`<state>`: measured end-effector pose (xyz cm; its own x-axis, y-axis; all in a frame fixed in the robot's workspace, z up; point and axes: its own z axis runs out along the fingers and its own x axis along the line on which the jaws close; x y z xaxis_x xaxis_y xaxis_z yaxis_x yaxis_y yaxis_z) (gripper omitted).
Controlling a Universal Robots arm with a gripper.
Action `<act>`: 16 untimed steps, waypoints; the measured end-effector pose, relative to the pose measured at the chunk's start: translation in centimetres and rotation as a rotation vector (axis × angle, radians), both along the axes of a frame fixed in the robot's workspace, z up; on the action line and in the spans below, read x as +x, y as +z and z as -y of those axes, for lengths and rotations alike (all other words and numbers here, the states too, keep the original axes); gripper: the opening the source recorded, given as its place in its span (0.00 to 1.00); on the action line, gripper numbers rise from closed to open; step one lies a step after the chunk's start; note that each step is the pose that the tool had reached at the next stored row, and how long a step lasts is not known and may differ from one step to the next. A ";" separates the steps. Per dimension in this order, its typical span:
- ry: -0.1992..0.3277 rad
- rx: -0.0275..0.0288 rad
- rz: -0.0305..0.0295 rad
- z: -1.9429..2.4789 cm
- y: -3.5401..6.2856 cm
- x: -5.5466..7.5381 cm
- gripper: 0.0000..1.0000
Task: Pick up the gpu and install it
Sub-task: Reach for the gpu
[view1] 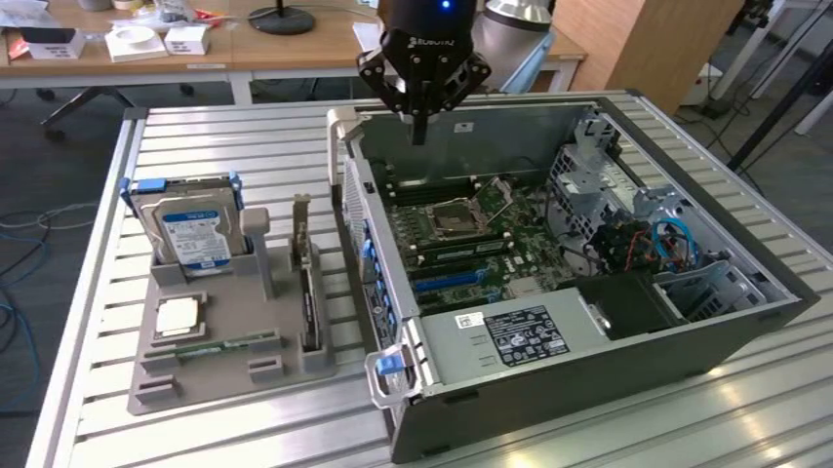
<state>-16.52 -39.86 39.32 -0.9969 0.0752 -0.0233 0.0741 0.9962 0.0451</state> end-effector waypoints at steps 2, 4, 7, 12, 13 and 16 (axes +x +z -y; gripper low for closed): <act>0.000 -0.0001 0.0000 -0.01 0.00 -0.2 0.10; 0.000 -0.0001 0.0000 -0.02 0.00 -0.5 0.10; 0.000 0.0000 0.0001 -0.03 -0.01 -0.8 0.10; 0.000 0.0000 0.0000 -0.06 -0.01 -1.4 0.10; 0.000 0.0000 0.0000 -0.07 -0.01 -1.5 0.10; 0.000 0.0000 0.0000 -0.08 0.00 -1.8 0.10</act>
<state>-18.28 -39.78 39.32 -0.9969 0.0753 -0.0233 0.0742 0.9962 0.0451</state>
